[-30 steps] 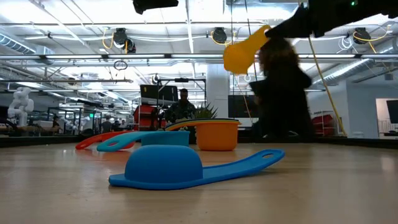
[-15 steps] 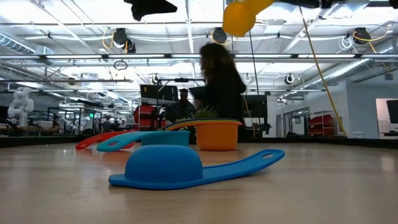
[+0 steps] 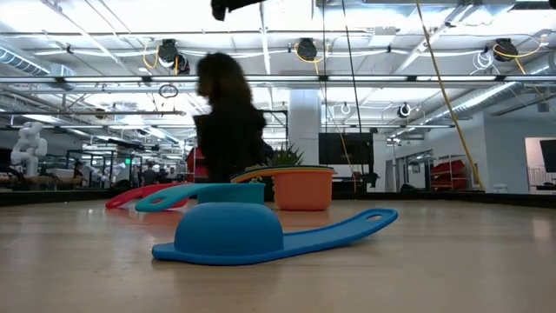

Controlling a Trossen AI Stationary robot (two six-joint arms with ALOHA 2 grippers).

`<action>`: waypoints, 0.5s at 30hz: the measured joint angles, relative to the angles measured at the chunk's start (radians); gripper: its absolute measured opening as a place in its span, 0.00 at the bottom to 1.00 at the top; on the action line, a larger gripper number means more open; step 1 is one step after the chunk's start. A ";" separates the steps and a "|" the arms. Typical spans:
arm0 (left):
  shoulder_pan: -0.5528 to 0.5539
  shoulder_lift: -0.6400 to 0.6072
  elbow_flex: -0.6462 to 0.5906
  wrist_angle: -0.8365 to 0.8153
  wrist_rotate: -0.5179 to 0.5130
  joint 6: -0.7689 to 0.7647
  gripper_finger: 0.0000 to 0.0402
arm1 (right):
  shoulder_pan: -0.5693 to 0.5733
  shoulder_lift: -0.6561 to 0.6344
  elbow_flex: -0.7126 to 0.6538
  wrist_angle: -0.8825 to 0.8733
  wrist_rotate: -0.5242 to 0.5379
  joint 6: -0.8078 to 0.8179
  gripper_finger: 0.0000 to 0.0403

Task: Nest measuring cups in basket
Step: Stack the yellow measuring cup on top of the dark blue measuring cup

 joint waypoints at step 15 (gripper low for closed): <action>-0.023 0.179 0.000 0.411 0.080 0.106 0.54 | 0.030 0.038 0.000 0.118 -0.111 -0.030 0.00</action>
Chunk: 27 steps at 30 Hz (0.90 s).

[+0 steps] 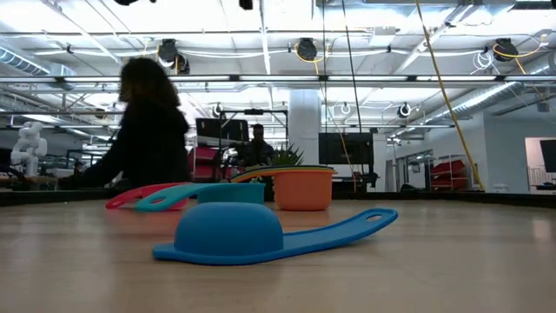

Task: Nest measuring cups in basket
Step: Stack the yellow measuring cup on top of the dark blue measuring cup

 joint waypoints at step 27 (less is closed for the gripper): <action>0.018 0.084 0.000 0.194 -0.102 -0.178 0.39 | -0.003 0.087 0.000 0.066 0.010 -0.106 0.00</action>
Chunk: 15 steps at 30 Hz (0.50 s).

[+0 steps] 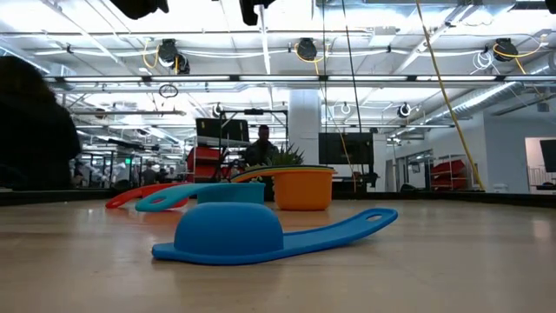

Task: Nest measuring cups in basket
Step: Stack the yellow measuring cup on top of the dark blue measuring cup

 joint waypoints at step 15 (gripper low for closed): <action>0.002 0.002 0.000 -0.005 0.009 0.064 0.03 | -0.013 0.037 0.000 0.002 0.020 -0.005 0.02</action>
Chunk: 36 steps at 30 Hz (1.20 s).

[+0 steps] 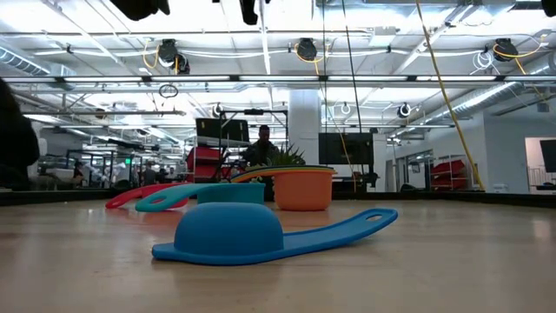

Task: Nest measuring cups in basket
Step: Stack the yellow measuring cup on top of the dark blue measuring cup

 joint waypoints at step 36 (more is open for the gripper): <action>-0.139 -0.158 0.000 -0.572 -0.391 0.969 0.02 | -0.092 0.205 0.351 -0.713 0.237 0.667 0.36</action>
